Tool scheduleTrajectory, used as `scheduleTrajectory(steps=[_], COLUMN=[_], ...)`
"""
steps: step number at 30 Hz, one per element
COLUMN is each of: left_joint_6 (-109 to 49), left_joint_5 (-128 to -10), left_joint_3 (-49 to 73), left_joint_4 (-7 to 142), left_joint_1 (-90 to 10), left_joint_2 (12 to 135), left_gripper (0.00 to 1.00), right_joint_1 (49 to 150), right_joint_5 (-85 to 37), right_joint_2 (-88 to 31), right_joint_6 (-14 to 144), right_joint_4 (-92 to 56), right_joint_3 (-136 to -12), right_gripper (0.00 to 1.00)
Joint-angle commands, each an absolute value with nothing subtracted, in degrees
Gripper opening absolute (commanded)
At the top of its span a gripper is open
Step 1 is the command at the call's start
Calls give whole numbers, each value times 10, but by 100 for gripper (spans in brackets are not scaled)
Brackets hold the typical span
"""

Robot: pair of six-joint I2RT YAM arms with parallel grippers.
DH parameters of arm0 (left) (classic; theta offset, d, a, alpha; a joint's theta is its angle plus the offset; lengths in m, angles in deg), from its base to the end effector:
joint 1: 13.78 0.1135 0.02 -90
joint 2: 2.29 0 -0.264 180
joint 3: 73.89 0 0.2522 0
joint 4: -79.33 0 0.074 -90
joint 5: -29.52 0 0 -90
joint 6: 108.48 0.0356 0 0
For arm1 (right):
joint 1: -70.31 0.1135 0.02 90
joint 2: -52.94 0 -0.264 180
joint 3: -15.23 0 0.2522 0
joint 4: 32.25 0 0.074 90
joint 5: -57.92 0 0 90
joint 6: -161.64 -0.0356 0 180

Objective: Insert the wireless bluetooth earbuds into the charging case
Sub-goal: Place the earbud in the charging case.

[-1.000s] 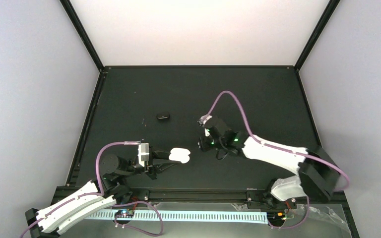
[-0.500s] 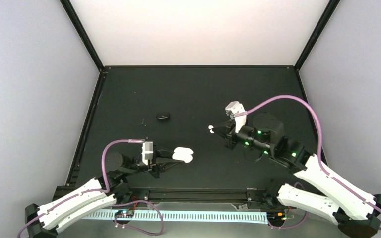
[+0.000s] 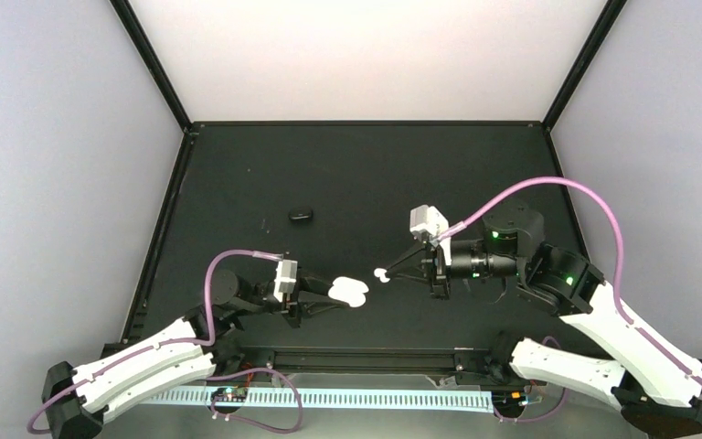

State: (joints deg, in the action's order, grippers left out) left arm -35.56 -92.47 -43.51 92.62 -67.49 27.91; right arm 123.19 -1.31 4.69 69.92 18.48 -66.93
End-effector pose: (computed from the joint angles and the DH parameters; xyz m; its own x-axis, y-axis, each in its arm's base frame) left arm 0.0708 -0.1283 0.2714 -0.1586 -0.2049 -0.9658 0.9855 0.0278 -0.1677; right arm 0.0782 0.1335 0.4209 -0.2040 -0.2268 -0.9523 -0.9750 0.1349 0.1767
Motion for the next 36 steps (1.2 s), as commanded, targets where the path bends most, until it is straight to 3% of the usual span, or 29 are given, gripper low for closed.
scheduleTrajectory(steps=[1,11,36], left_joint_6=[-348,-338,-333], left_joint_5=[-972,-998,-1006], left_joint_3=[-404,-397,-398], left_joint_4=[960,948,930], left_joint_1=[-678,-678,-678], left_joint_2=[296,310,310], left_gripper=[2,2,2], right_joint_1=[1252,1337,1374], right_joint_5=[43,-29,-61], right_joint_2=[37,-23,-45], right_joint_6=[713,746,740], right_joint_4=[202,257,213], right_joint_3=[-683,-733,-714], right_gripper=[1,1,1])
